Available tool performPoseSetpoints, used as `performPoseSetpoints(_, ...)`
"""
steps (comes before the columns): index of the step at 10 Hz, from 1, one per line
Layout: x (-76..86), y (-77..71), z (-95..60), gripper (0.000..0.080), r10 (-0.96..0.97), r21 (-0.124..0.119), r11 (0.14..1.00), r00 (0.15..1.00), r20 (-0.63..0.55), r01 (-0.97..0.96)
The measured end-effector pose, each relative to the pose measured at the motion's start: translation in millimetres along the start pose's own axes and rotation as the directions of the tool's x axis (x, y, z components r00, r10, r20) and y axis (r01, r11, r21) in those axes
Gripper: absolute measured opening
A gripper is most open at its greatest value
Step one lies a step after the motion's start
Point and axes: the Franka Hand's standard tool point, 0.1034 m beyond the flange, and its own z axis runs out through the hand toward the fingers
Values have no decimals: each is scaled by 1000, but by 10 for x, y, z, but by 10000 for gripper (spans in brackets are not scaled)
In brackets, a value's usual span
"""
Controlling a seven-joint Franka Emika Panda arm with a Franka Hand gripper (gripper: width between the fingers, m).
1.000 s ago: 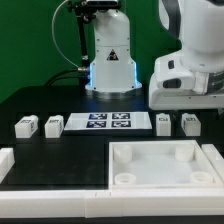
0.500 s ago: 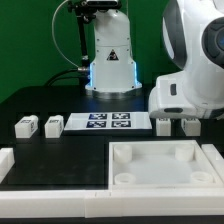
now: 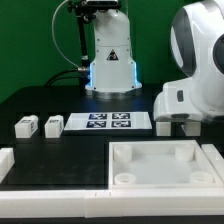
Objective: Assemble one leg
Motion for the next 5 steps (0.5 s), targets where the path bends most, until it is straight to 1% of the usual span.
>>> performPoseSetpoints(2, 0, -1, 0, 649, 0, 0, 1000, 1000, 0, 0)
performPoseSetpoints(4, 0, -1, 0, 389, 0, 0, 1000, 1000, 0, 0)
performPoseSetpoints(5, -1, -1, 0, 389, 0, 0, 1000, 1000, 0, 0)
